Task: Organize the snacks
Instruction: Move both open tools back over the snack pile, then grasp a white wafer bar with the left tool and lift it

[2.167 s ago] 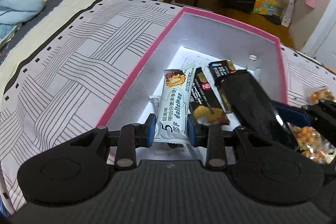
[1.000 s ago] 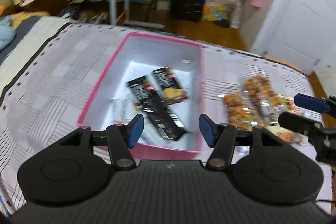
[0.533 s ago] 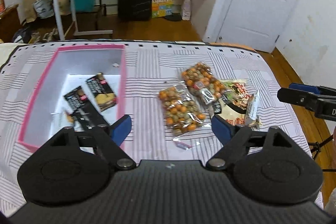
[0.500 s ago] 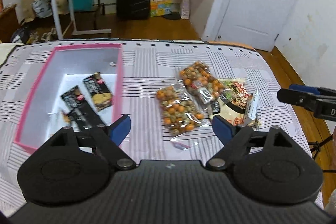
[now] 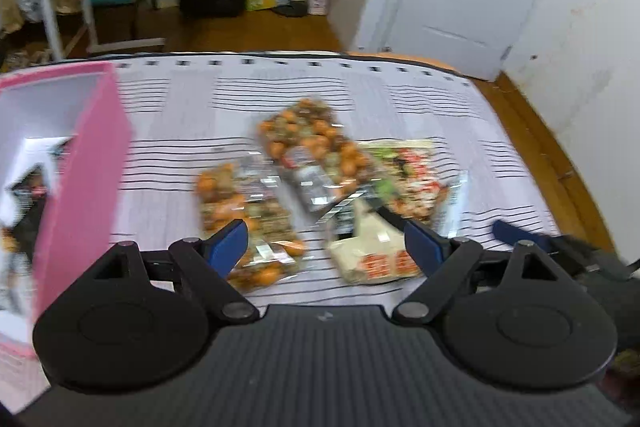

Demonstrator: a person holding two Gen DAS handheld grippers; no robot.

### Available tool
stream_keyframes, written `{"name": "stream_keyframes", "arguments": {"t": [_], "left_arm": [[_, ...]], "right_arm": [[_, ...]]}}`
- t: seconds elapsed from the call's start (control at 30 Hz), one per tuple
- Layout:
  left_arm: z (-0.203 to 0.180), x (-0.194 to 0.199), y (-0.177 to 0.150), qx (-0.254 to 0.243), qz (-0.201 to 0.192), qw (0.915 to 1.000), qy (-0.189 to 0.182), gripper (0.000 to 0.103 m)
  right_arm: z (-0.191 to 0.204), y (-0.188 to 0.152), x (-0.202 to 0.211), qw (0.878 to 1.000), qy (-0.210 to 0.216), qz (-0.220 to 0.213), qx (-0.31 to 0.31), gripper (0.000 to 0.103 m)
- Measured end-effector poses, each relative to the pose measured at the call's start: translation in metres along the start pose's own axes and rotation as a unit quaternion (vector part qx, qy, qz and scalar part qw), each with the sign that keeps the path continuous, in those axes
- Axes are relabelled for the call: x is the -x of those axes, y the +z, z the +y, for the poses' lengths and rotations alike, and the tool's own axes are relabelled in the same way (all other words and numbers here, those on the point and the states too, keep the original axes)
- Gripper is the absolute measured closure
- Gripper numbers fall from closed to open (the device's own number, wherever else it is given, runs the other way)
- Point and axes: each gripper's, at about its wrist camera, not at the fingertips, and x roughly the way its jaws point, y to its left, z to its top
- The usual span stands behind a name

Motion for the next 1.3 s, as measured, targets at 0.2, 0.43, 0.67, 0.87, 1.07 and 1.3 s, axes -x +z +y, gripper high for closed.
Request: {"name": "stream_keyframes", "arguments": {"t": [0.2,0.43,0.67,0.87,1.07,1.3], "left_arm": [[-0.026,-0.042,-0.005,-0.011,0.010,0.9973,-0.072,0.028],[-0.046,-0.091,-0.013,-0.009,0.051,0.9923,-0.113,0.049],[-0.055,-0.100,-0.019,-0.013,0.072,0.9901,-0.120,0.068],[-0.055,-0.085,-0.015,-0.006,0.092,0.9895,-0.111,0.068],[-0.055,-0.055,-0.013,-0.004,0.109,0.9894,-0.095,0.068],[-0.050,-0.011,-0.012,-0.004,0.122,0.9905,-0.062,0.068]], "right_arm": [[-0.005,-0.020,-0.021,1.000,-0.009,-0.019,0.008,0.034],[-0.002,-0.029,-0.030,0.998,-0.031,-0.038,0.042,0.047],[-0.001,-0.032,-0.027,0.997,-0.036,-0.037,0.050,0.067],[0.004,-0.025,-0.013,0.998,-0.025,-0.021,0.055,0.067],[0.013,-0.012,0.008,0.998,-0.001,-0.002,0.056,0.067],[0.034,0.001,0.036,0.997,0.041,0.023,0.064,0.067]]}}
